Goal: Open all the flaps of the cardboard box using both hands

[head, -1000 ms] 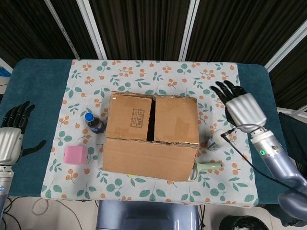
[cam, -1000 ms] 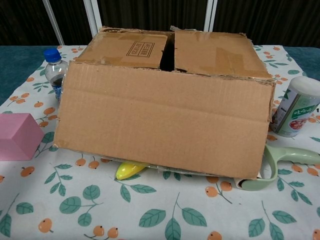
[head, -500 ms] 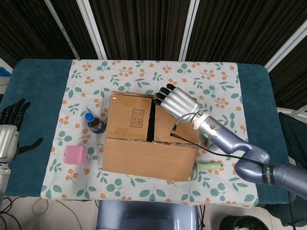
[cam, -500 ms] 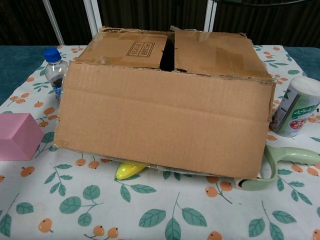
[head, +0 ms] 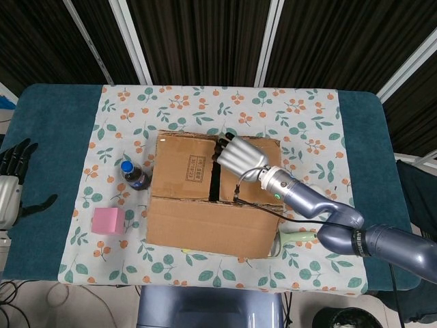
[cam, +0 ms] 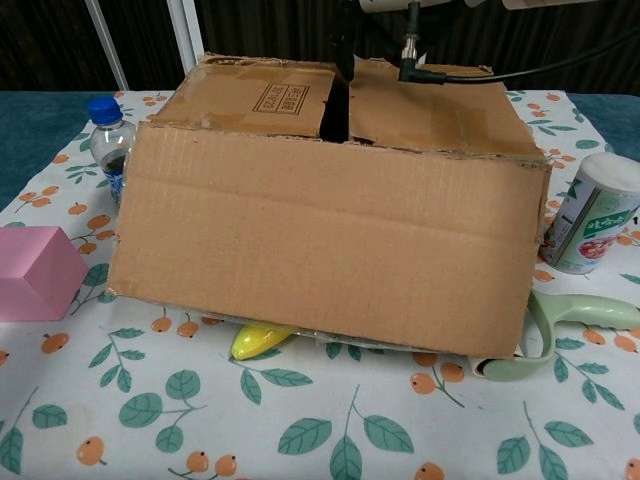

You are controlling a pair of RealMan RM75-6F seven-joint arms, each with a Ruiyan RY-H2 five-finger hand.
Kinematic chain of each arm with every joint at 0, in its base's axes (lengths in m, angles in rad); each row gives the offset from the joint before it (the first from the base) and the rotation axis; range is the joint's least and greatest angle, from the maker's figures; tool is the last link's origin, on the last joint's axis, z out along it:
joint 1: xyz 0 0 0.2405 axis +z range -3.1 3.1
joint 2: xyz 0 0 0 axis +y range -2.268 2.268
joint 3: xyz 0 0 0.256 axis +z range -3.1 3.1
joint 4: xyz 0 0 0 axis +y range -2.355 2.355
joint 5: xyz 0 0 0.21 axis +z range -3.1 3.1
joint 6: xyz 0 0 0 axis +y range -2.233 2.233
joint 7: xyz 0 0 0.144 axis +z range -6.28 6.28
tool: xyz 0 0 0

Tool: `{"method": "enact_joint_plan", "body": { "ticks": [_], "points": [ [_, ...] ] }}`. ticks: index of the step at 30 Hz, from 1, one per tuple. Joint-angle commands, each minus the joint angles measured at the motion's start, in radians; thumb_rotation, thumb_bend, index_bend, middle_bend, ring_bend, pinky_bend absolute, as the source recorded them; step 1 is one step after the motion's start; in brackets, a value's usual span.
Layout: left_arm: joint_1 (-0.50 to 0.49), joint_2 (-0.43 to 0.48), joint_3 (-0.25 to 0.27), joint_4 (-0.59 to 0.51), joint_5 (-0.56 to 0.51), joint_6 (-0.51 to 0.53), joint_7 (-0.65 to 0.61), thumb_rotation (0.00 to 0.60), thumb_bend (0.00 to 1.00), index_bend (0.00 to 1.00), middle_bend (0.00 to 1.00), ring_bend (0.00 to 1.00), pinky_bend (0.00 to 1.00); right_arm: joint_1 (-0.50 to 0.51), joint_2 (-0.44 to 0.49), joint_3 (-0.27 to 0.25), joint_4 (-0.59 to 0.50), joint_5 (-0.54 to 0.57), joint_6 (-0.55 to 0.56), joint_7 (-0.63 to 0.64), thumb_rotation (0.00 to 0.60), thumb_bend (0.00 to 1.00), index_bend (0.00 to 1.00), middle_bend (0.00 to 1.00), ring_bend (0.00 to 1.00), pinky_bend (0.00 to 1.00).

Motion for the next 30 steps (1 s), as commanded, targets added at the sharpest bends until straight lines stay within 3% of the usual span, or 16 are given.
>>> {"method": "enact_joint_plan", "body": {
  "ticks": [1, 30],
  "points": [
    [0.001, -0.001, -0.001, 0.001, 0.001, -0.003, 0.000, 0.600, 0.15, 0.00, 0.00, 0.00, 0.06, -0.002, -0.002, -0.010, 0.002, 0.009, 0.005, 0.000, 0.600, 1.00, 0.42, 0.36, 0.26, 0.26],
    [0.013, 0.002, -0.022, 0.000, 0.006, -0.018, -0.005, 0.600, 0.15, 0.00, 0.00, 0.00, 0.06, 0.051, -0.037, -0.072, 0.012, 0.012, 0.010, -0.036, 0.600, 1.00, 0.45, 0.38, 0.25, 0.26]
  ]
}}
